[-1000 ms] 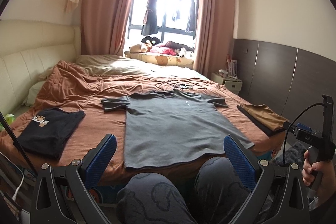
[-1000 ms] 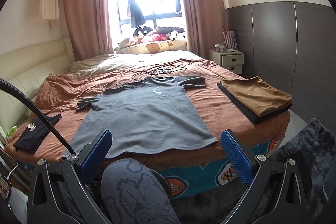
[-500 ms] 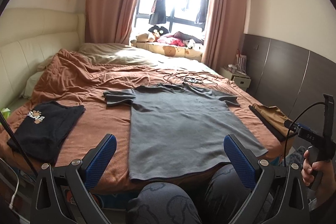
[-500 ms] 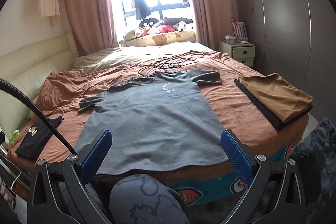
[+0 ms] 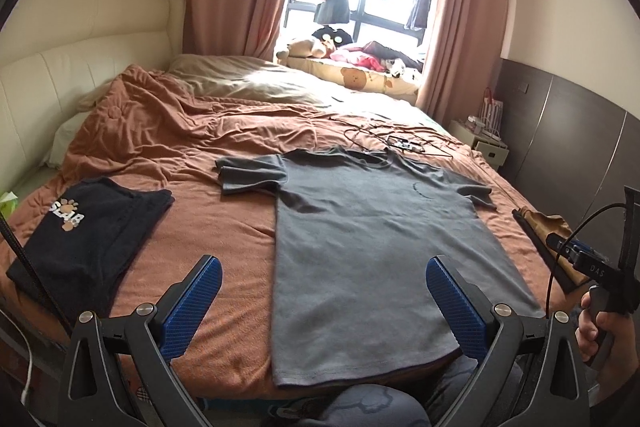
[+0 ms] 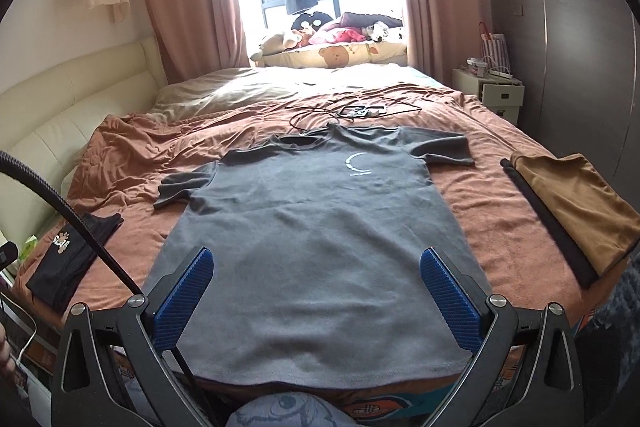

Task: Fold small clothes
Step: 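Move both tools down toward the side edge of the grey t-shirt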

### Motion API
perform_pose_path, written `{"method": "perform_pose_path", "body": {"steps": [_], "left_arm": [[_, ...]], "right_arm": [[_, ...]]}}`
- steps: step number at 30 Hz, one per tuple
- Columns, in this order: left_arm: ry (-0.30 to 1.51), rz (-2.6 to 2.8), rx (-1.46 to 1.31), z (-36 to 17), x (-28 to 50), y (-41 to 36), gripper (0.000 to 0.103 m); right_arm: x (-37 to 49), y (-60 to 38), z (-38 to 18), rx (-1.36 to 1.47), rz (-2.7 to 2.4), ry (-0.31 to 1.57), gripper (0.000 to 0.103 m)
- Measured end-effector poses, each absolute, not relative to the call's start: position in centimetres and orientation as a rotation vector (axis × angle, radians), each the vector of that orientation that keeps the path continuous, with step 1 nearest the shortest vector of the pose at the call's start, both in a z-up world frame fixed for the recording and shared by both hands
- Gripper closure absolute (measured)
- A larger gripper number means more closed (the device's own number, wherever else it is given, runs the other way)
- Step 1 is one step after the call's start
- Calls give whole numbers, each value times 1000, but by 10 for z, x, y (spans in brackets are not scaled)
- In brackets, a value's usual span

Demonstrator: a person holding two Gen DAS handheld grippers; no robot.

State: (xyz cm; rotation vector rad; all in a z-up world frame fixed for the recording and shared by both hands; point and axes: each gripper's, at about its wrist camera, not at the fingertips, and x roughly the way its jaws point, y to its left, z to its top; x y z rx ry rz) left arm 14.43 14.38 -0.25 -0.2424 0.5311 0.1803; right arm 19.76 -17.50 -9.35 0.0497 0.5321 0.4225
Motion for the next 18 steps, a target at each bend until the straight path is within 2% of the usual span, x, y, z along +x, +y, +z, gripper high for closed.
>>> {"method": "perform_pose_path", "body": {"steps": [11, 15, 18], "left_arm": [[564, 228, -297, -13, 206, 200, 2], [578, 275, -325, -17, 231, 227, 5], [584, 296, -343, -21, 249, 247, 8]], "right_arm": [[265, -146, -99, 111, 537, 537, 0], [295, -128, -110, 142, 565, 567, 18], [317, -115, -120, 169, 582, 598, 23]]}}
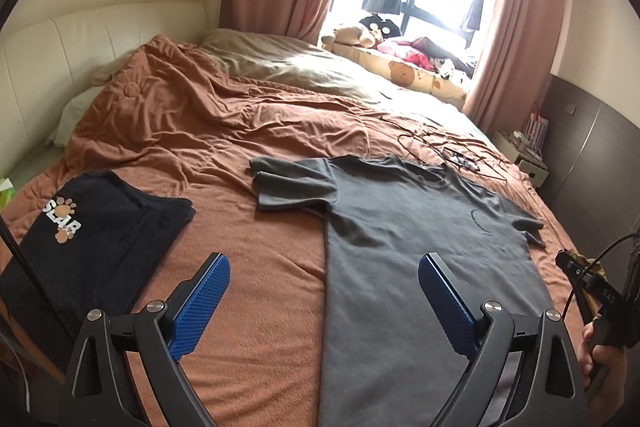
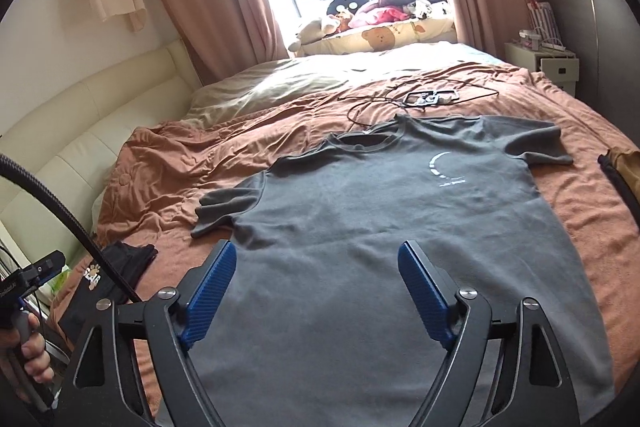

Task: Fold small clothes
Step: 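Move both tools down toward the side edge of the grey t-shirt, then grasp the shirt side edge with the left tool and fold it toward the shirt middle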

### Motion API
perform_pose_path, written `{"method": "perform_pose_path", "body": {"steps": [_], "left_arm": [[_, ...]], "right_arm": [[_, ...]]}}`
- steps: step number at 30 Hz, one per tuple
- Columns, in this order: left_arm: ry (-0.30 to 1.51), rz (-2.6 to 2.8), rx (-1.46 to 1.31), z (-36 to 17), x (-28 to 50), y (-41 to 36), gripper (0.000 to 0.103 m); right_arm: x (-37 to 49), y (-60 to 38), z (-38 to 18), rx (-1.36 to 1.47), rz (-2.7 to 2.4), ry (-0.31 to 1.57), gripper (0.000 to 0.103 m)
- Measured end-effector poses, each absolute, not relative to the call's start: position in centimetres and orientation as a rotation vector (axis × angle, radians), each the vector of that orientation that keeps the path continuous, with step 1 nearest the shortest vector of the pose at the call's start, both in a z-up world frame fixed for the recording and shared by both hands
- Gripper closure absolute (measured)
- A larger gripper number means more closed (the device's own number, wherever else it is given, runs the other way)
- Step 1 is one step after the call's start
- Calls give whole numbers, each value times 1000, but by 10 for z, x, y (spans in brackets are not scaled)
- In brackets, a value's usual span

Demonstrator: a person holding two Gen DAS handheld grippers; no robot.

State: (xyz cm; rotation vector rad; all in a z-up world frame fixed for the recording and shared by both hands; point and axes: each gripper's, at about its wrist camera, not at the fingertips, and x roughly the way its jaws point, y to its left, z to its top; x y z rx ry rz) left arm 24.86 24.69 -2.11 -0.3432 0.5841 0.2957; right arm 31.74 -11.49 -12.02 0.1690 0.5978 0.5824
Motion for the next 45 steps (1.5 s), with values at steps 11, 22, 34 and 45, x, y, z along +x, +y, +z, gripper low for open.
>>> {"method": "perform_pose_path", "body": {"steps": [11, 22, 34, 45], "left_arm": [[657, 322, -391, -32, 325, 307, 20], [726, 330, -413, -55, 405, 355, 27], [831, 361, -407, -116, 485, 398, 41], [877, 361, -403, -162, 520, 426, 41]], "right_arm": [[401, -54, -133, 243, 665, 714, 42], [480, 11, -144, 274, 730, 817, 48], [561, 87, -184, 320, 812, 998, 86], [613, 134, -242, 482, 867, 1135, 101]]}}
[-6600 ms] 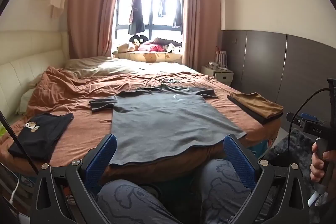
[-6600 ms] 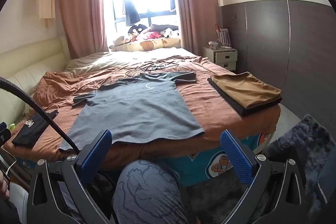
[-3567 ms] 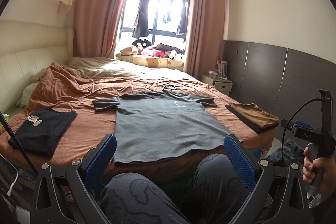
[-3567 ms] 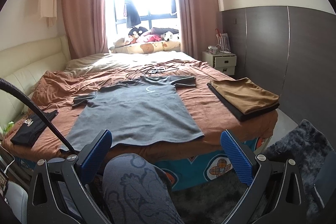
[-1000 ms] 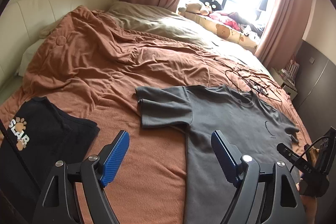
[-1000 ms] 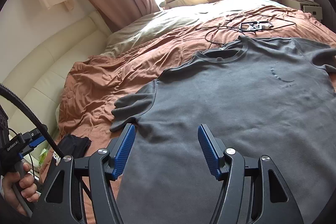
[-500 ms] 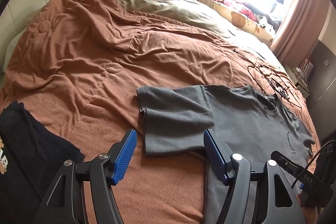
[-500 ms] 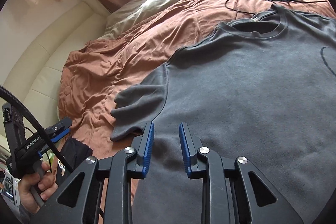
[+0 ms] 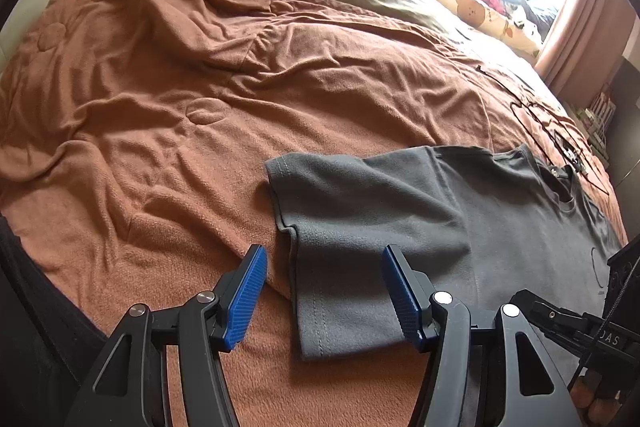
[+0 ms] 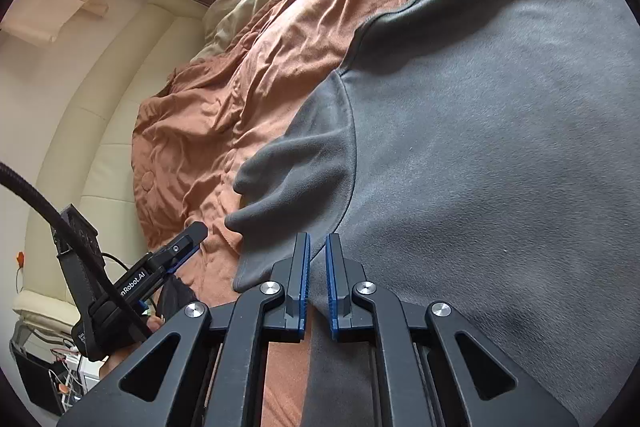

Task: Fold small clothes
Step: 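Grasp the shirt side edge with the left tool and fold it toward the shirt middle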

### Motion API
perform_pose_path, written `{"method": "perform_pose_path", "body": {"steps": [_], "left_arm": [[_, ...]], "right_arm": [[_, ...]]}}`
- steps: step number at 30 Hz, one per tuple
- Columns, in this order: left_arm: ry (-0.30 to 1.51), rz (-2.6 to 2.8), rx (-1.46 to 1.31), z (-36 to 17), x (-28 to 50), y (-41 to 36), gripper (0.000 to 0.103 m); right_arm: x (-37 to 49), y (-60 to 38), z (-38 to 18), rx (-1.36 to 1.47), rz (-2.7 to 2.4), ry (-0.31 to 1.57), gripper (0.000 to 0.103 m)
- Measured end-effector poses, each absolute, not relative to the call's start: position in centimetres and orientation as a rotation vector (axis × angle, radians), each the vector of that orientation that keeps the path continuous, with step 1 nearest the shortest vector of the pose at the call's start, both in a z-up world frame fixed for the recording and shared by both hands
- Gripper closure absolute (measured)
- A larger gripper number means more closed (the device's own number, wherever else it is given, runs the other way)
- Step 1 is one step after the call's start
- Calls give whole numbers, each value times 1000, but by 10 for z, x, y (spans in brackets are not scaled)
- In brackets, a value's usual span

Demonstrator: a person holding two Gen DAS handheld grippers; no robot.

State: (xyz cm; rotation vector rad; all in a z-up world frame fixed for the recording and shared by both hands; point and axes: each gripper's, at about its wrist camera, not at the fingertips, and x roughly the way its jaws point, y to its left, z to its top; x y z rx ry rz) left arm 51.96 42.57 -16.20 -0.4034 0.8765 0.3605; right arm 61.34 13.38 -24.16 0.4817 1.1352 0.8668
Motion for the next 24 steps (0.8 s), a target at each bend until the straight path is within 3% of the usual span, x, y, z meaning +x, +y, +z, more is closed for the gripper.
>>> {"method": "perform_pose_path", "body": {"steps": [13, 16, 18, 24], "left_arm": [[907, 338, -429, -213, 555, 444, 42], [918, 319, -431, -215, 559, 441, 68], [925, 299, -434, -211, 560, 437, 96], [883, 243, -442, -173, 559, 417, 98]], "right_arm": [[626, 151, -269, 523, 843, 1216, 103], [627, 150, -272, 547, 851, 1223, 103], [628, 152, -273, 545, 856, 1218, 103], [626, 148, -270, 552, 861, 1201, 103]]}}
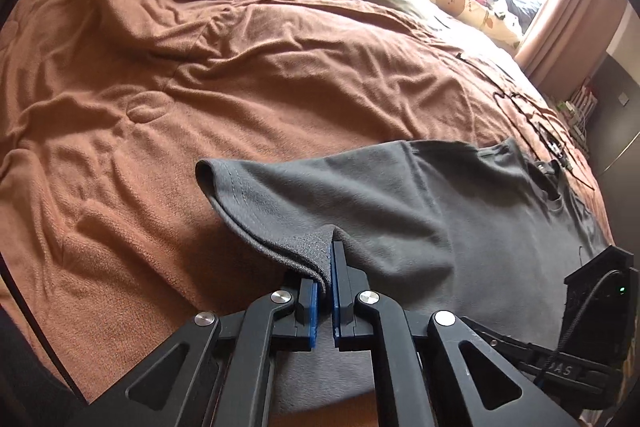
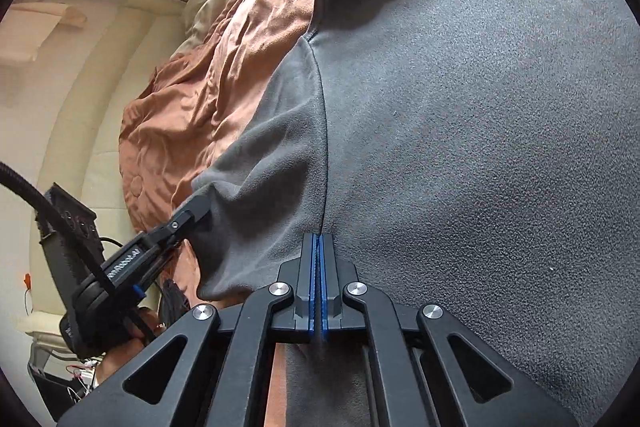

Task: Fold small clothes
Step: 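Grasp the shirt side edge with the left tool and fold it toward the shirt middle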

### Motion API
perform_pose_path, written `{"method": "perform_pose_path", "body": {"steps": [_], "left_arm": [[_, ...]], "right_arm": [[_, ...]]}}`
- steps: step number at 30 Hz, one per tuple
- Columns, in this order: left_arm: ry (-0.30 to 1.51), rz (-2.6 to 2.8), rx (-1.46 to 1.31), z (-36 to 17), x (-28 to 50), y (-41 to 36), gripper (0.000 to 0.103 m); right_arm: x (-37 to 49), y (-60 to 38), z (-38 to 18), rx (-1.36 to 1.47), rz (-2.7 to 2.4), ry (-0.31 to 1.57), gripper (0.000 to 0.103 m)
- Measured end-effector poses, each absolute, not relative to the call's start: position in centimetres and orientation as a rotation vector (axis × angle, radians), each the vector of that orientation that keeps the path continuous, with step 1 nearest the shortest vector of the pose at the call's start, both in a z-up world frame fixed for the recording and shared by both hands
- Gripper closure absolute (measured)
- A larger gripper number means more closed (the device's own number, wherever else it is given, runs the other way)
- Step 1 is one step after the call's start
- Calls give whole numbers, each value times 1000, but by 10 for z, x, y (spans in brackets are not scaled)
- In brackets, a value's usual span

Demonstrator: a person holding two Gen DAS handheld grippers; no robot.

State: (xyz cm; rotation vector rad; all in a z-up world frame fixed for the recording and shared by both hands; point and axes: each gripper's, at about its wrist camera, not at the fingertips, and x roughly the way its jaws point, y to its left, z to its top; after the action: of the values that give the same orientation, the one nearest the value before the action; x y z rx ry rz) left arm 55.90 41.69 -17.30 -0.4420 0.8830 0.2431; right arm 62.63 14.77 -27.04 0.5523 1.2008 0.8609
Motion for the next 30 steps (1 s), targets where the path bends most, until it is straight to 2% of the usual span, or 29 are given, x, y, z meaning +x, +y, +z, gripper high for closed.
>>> {"method": "perform_pose_path", "body": {"steps": [5, 7, 8, 9, 10, 18, 30], "left_arm": [[845, 194, -367, -132, 566, 387, 98], [833, 174, -354, -119, 571, 376, 98], [828, 166, -346, -113, 573, 370, 98], [825, 161, -334, -108, 576, 364, 98], [823, 154, -323, -104, 579, 358, 98], [831, 82, -277, -90, 603, 307, 98], [902, -33, -290, -118, 640, 245, 98]], "right_arm": [[628, 133, -261, 579, 837, 1177, 103], [629, 126, -257, 578, 808, 1185, 93], [630, 121, -256, 597, 796, 1186, 71], [629, 114, -253, 619, 786, 1174, 43], [629, 107, -250, 630, 768, 1156, 37], [633, 66, -242, 751, 734, 1132, 37], [636, -1, -242, 910, 584, 1095, 37]]}}
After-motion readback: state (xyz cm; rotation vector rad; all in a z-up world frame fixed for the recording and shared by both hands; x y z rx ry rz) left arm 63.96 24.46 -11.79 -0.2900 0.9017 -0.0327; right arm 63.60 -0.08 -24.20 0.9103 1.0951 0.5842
